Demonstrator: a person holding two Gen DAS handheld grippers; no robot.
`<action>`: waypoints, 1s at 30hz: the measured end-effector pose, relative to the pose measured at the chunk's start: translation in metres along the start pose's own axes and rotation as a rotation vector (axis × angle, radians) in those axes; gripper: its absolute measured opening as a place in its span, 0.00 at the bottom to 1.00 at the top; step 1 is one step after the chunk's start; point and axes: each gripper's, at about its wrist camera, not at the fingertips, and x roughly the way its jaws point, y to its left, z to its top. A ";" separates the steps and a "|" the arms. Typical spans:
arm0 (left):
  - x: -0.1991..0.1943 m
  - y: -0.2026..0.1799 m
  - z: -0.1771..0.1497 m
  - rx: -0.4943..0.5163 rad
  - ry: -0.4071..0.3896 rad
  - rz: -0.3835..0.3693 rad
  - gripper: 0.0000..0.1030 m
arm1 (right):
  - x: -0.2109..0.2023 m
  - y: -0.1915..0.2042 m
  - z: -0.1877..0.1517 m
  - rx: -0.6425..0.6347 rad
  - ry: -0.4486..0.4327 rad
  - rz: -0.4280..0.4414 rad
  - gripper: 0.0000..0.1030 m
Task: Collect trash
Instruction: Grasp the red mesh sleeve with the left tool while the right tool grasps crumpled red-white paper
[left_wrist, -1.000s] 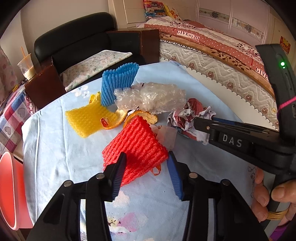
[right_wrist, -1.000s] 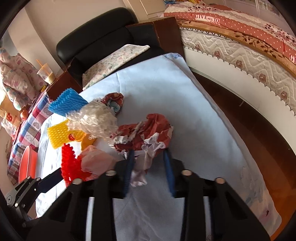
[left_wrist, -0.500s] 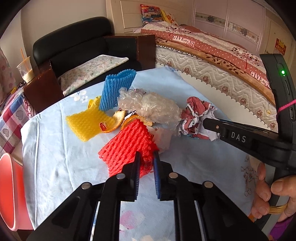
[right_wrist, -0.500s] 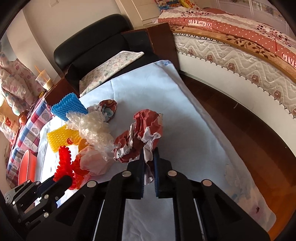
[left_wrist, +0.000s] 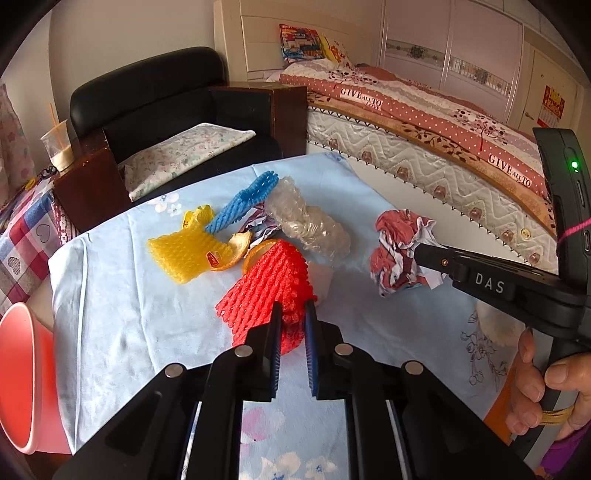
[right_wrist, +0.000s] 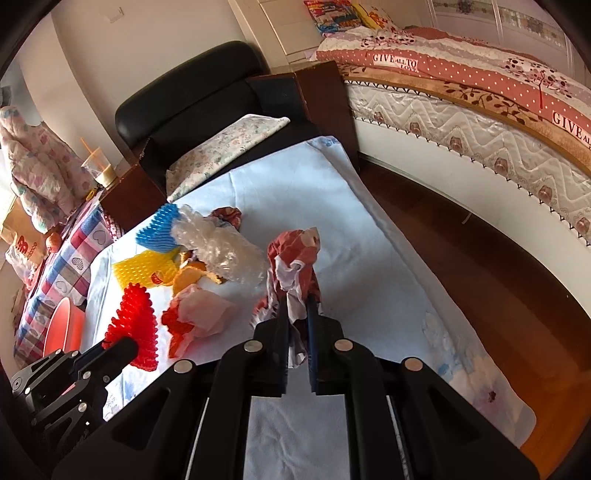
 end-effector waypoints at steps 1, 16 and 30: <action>-0.002 0.001 0.000 -0.001 -0.003 0.000 0.10 | -0.003 0.002 -0.001 -0.003 -0.004 0.004 0.08; -0.035 0.023 -0.009 -0.051 -0.068 0.023 0.10 | -0.036 0.049 0.000 -0.115 -0.059 0.069 0.08; -0.063 0.088 -0.022 -0.193 -0.110 0.099 0.10 | -0.029 0.112 -0.002 -0.232 -0.044 0.144 0.08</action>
